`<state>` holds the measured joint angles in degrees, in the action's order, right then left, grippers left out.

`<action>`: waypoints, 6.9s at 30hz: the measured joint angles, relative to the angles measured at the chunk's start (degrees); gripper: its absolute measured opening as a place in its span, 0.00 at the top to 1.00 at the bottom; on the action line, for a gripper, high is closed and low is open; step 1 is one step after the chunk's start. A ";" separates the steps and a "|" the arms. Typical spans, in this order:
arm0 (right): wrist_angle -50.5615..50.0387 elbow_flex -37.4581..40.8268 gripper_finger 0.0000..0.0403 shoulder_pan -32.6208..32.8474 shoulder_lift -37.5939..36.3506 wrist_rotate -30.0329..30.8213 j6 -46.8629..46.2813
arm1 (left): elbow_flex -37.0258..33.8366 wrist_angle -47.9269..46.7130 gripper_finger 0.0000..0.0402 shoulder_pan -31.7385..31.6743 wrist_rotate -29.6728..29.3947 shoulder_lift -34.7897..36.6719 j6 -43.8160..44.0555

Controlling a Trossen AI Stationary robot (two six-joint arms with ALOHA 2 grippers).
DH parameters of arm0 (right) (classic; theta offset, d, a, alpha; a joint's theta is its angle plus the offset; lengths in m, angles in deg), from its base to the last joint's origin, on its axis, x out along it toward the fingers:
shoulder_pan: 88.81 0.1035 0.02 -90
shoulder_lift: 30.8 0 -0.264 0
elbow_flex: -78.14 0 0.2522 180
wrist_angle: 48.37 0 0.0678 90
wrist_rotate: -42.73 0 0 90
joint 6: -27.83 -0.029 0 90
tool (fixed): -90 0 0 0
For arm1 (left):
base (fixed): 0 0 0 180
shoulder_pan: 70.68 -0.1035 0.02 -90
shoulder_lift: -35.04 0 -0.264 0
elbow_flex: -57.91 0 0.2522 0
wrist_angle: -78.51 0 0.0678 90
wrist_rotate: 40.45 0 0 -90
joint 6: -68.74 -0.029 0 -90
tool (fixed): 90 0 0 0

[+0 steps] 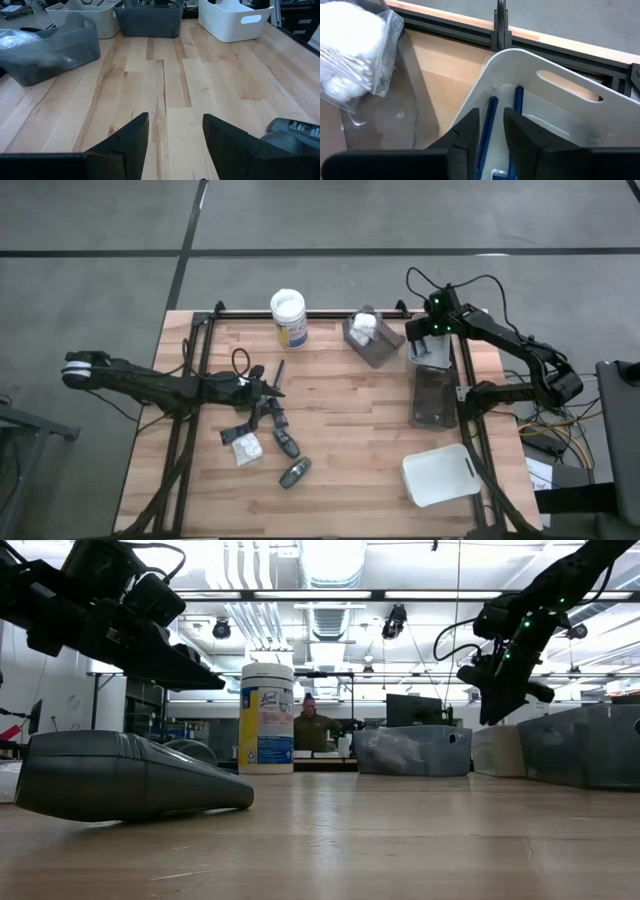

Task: Pick & Place Travel size toiletries
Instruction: Put the middle gray deodorant into the bottom black bin

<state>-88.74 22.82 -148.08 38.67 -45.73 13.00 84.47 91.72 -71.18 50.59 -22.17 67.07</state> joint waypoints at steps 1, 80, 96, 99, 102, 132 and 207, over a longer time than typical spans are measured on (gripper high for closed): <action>0.00 0.00 0.76 0.00 0.00 0.00 0.02 | 0.00 0.01 0.52 0.00 0.02 0.00 0.00; 16.00 -1.90 0.84 57.20 3.46 0.05 3.06 | 0.09 0.44 0.52 0.01 0.00 0.02 0.33; 17.97 -1.88 0.72 57.55 15.52 -0.14 2.99 | 1.30 -5.26 0.52 3.79 14.51 0.02 5.09; 18.21 -1.88 0.71 57.55 15.78 -0.20 2.94 | 3.81 -13.23 0.52 6.66 11.75 -0.23 4.95; 18.51 -1.88 0.70 57.55 15.60 -0.22 2.84 | 7.07 -20.56 0.52 10.59 5.49 -1.72 5.00; 18.73 -1.88 0.91 57.55 15.28 -0.19 2.91 | 18.03 -24.38 0.52 22.44 0.17 -28.69 20.06; 27.41 -1.95 0.57 57.81 15.26 -6.95 4.62 | 40.37 -22.09 0.52 10.79 -7.90 -42.27 -2.98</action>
<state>-61.33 20.88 -90.27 53.93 -52.69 17.63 124.84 69.63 -60.39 42.69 -64.44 64.09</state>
